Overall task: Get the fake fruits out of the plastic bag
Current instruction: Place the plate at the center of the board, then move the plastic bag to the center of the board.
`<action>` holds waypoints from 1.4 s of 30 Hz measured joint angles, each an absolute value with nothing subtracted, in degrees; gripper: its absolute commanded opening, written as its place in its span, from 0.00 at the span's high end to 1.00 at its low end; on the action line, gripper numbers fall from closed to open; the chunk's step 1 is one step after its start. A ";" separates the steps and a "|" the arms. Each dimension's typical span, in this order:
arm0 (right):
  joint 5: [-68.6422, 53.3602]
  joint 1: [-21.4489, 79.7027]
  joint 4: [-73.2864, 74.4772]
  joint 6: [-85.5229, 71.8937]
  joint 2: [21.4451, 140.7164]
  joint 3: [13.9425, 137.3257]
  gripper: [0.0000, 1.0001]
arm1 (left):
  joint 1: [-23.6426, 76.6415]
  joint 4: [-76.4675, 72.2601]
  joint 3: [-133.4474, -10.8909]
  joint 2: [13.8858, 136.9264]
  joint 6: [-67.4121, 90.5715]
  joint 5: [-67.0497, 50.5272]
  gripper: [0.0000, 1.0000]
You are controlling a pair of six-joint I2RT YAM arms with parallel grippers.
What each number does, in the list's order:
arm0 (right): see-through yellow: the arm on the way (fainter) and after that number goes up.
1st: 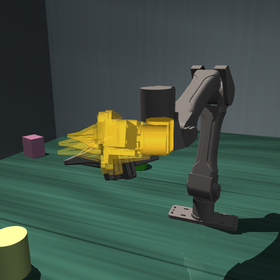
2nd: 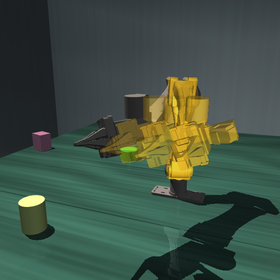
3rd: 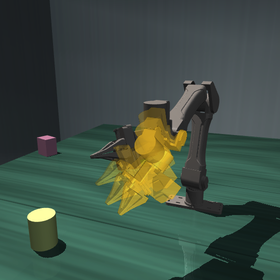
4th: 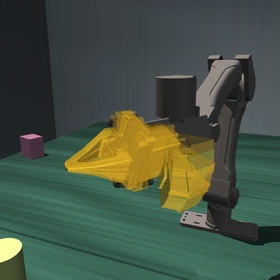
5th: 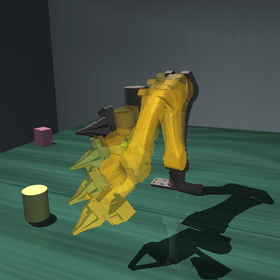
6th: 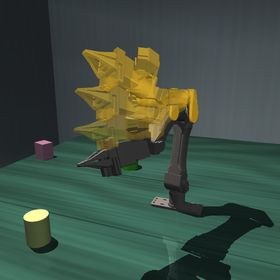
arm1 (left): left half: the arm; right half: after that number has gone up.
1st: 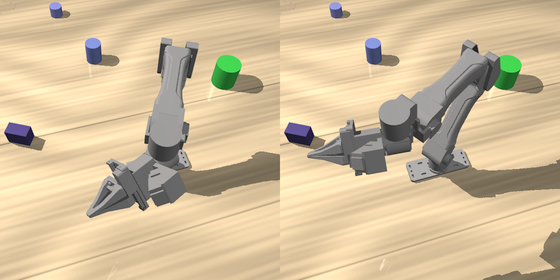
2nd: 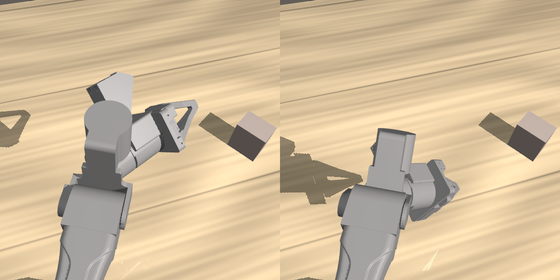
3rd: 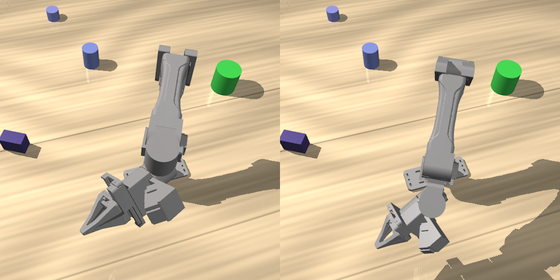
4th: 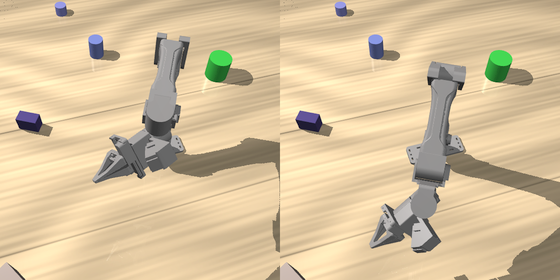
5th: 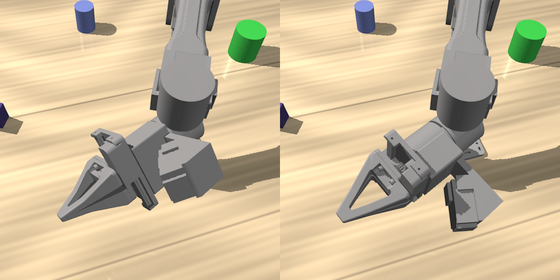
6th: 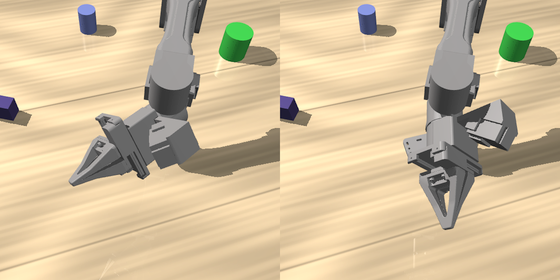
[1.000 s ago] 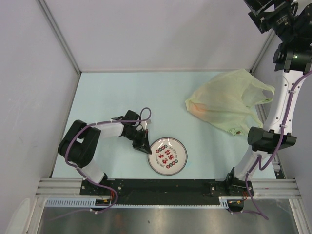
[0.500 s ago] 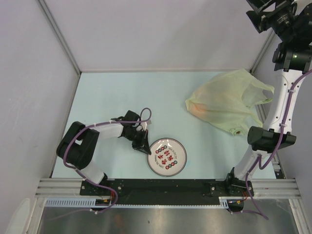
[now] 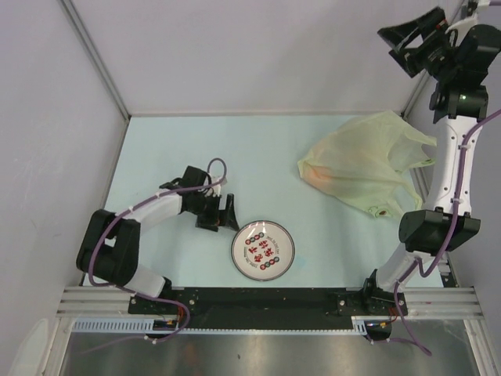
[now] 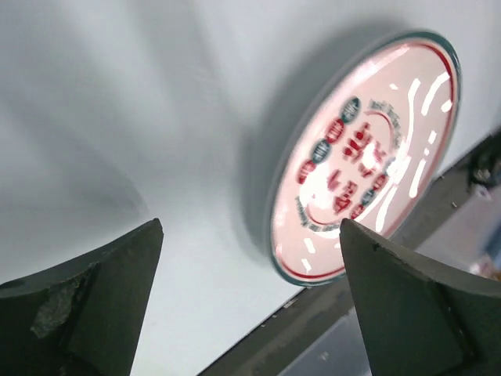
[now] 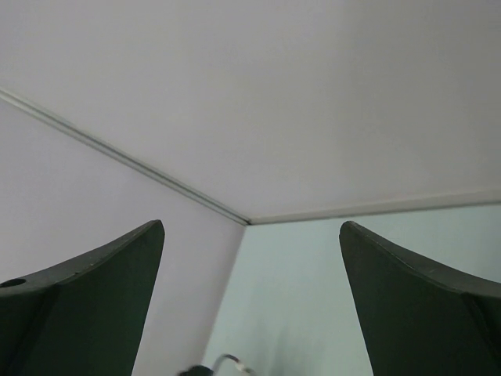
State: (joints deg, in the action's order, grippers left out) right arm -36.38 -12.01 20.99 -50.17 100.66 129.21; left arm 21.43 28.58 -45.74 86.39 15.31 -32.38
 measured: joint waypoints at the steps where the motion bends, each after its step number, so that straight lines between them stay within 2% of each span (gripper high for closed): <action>1: -36.64 -12.12 21.34 -47.59 100.18 126.58 0.00 | 20.40 29.28 -46.24 85.54 14.46 -30.50 0.09; 2: -36.82 -12.23 21.93 -44.75 99.63 123.61 0.00 | 19.53 30.04 -46.76 84.79 13.72 -28.84 0.24; 3: -36.73 -12.19 22.81 -42.02 98.74 120.18 0.00 | 18.98 30.72 -47.20 84.14 12.84 -27.94 0.25; 4: -36.56 -11.99 24.14 -39.94 97.93 117.51 0.00 | 18.50 31.53 -47.70 83.22 11.35 -27.49 0.25; 5: -36.29 -11.55 25.45 -37.15 96.86 113.73 0.00 | 18.41 32.49 -48.34 82.21 9.74 -27.22 0.01; 10: -36.80 -9.56 33.54 -25.65 87.72 94.80 0.00 | 19.03 36.10 -55.33 79.44 3.95 -25.69 0.00; 17: -35.27 -11.27 46.94 -8.25 76.38 90.41 0.00 | 19.79 36.47 -62.17 80.36 -0.08 -27.16 0.00; 22: -20.56 -21.93 53.82 3.14 69.17 84.84 0.00 | 21.37 33.15 -62.33 79.64 0.25 -28.80 0.00; 26: -8.10 -30.50 55.61 11.11 70.43 78.02 0.00 | 22.85 31.66 -63.00 78.11 0.45 -28.62 0.00; 32: 7.90 -27.49 53.30 27.49 75.44 68.82 0.00 | 25.87 29.56 -63.00 74.70 -1.06 -24.47 0.00; 35: 7.18 -26.57 50.94 32.60 74.70 68.34 0.00 | 26.04 28.95 -62.83 74.43 -2.00 -24.14 0.00; 39: -1.41 -28.86 49.34 37.63 71.66 68.49 0.00 | 26.02 27.64 -60.88 74.28 -2.09 -26.17 0.00; 42: -5.85 -28.42 48.05 38.26 73.60 69.04 0.00 | 26.02 27.70 -59.57 74.08 -2.11 -28.14 0.00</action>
State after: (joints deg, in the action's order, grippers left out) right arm -5.85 -28.42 48.05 38.26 73.60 69.04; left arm 26.02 27.70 -59.57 74.08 -2.11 -28.14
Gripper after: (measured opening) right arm 0.994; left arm 0.996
